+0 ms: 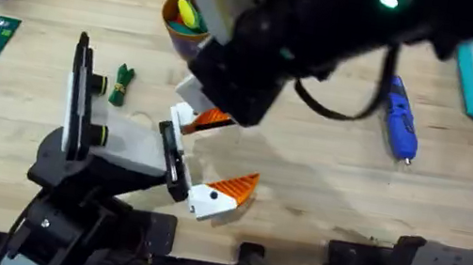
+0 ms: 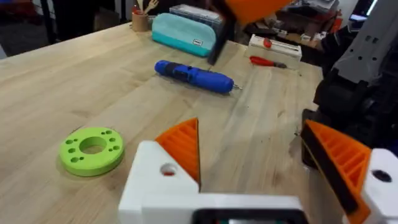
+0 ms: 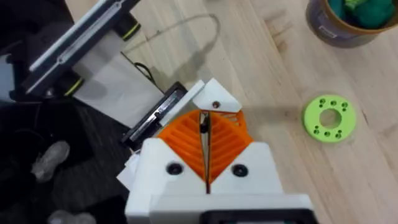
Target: Pick up the gripper from the table and insert it into the empty holder that is missing its gripper. Then pick up a screw, insert it into the mounting hole, and use the screwdriver to tighten it. Finally, clean up the table by picking up the vegetable and placing it into the bucket.
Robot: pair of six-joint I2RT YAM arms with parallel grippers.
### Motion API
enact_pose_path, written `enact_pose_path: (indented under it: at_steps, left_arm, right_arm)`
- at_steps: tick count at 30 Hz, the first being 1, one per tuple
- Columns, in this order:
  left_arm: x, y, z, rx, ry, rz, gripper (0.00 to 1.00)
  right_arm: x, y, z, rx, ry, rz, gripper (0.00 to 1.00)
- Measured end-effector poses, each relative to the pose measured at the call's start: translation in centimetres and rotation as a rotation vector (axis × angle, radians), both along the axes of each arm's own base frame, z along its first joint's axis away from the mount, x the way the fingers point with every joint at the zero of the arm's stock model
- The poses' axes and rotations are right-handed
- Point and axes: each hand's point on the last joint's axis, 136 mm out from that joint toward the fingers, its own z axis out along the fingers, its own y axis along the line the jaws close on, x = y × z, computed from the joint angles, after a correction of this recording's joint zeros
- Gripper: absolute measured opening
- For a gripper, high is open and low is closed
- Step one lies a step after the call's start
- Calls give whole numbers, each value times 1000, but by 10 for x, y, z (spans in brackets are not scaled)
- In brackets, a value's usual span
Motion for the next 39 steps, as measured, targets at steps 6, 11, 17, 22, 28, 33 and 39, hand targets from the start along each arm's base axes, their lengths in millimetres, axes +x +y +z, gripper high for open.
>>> enact_pose_path:
  at_steps: [6, 11, 17, 22, 28, 33, 39]
  left_arm:
    - [0, 0, 0, 0, 0, 0, 986]
    - [0, 0, 0, 0, 0, 0, 988]
    - [0, 0, 0, 0, 0, 0, 986]
    - [0, 0, 0, 0, 0, 0, 986]
    - [0, 0, 0, 0, 0, 0, 986]
    - [0, 0, 0, 0, 0, 0, 986]
    - [0, 0, 0, 0, 0, 0, 986]
  right_arm:
    - [6, 10, -16, -76, 46, 2, 2]
    - [8, 14, -25, -98, 51, 8, 2]
    - [9, 15, -26, -101, 46, 16, 2]
    - [12, 18, -44, -151, 73, 15, 2]
    - [8, 12, -49, -185, 93, 18, 2]
    - [10, 14, -48, -175, 86, 18, 2]
    - [12, 18, -59, -199, 101, 18, 2]
